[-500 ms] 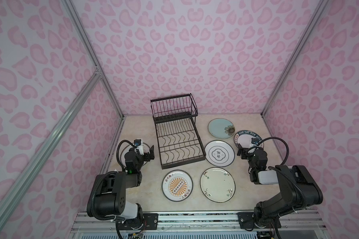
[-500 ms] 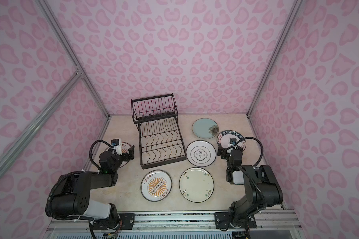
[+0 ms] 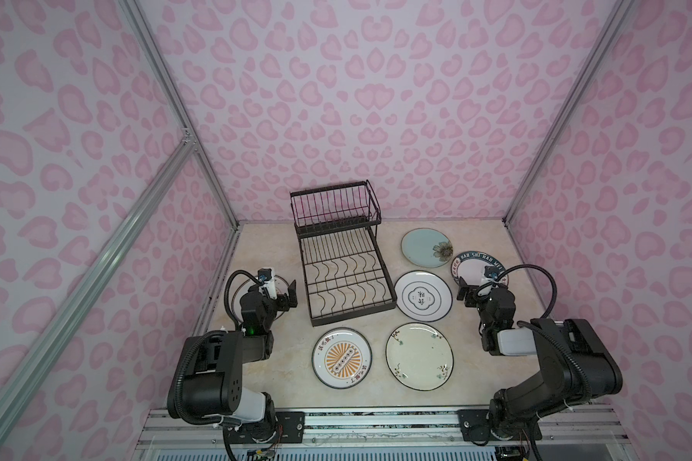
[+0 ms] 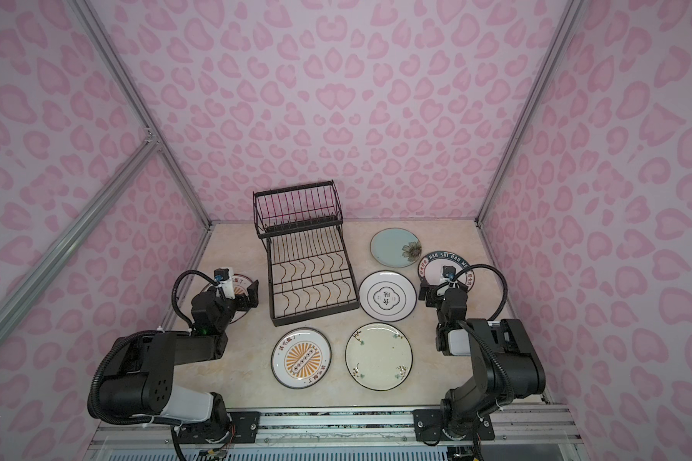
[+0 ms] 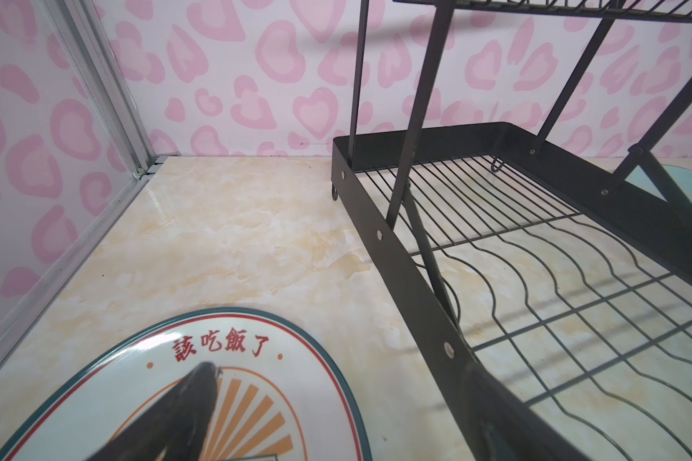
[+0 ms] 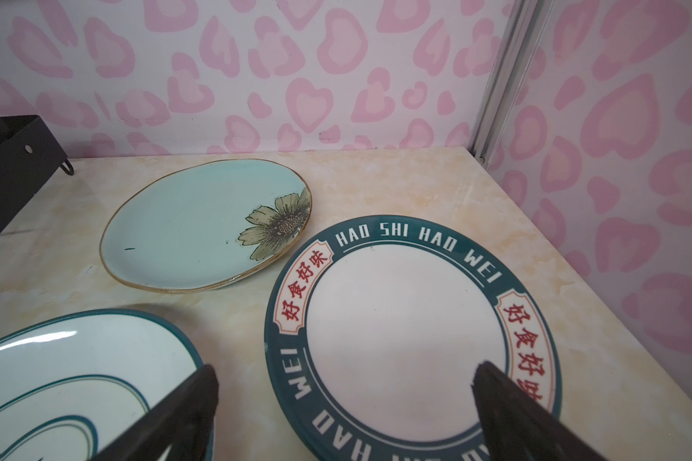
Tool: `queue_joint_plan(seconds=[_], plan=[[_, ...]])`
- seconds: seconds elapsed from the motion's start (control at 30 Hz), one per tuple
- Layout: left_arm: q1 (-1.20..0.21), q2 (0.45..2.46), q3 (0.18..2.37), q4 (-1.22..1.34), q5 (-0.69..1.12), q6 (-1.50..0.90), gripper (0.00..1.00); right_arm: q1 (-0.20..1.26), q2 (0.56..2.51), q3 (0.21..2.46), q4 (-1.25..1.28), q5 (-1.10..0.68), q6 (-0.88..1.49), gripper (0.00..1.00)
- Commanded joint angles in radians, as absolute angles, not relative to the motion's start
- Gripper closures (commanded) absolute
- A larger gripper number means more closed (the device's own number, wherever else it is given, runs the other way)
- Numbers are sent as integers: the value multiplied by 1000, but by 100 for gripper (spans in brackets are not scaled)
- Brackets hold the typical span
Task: Load plates into a dish rack
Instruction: Pick up the plate from the top-right of the table.
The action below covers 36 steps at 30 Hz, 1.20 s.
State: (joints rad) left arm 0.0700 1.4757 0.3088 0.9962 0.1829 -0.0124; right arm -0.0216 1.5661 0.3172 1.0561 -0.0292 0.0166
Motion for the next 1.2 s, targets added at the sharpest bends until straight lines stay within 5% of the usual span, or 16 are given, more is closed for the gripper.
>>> queue_joint_plan(seconds=[0.0, 0.53, 0.9, 1.17], plan=[[70, 1477, 310, 1026, 179, -20, 3, -20, 1569, 322, 1057, -22, 21, 0], [48, 1420, 380, 859, 33, -51, 2, 3, 1503, 297, 1052, 101, 36, 0], [38, 1189, 599, 419, -32, -121, 2, 38, 1225, 457, 585, 237, 116, 3], [19, 1088, 770, 215, 41, -266, 2, 38, 1037, 608, 227, 49, 248, 2]])
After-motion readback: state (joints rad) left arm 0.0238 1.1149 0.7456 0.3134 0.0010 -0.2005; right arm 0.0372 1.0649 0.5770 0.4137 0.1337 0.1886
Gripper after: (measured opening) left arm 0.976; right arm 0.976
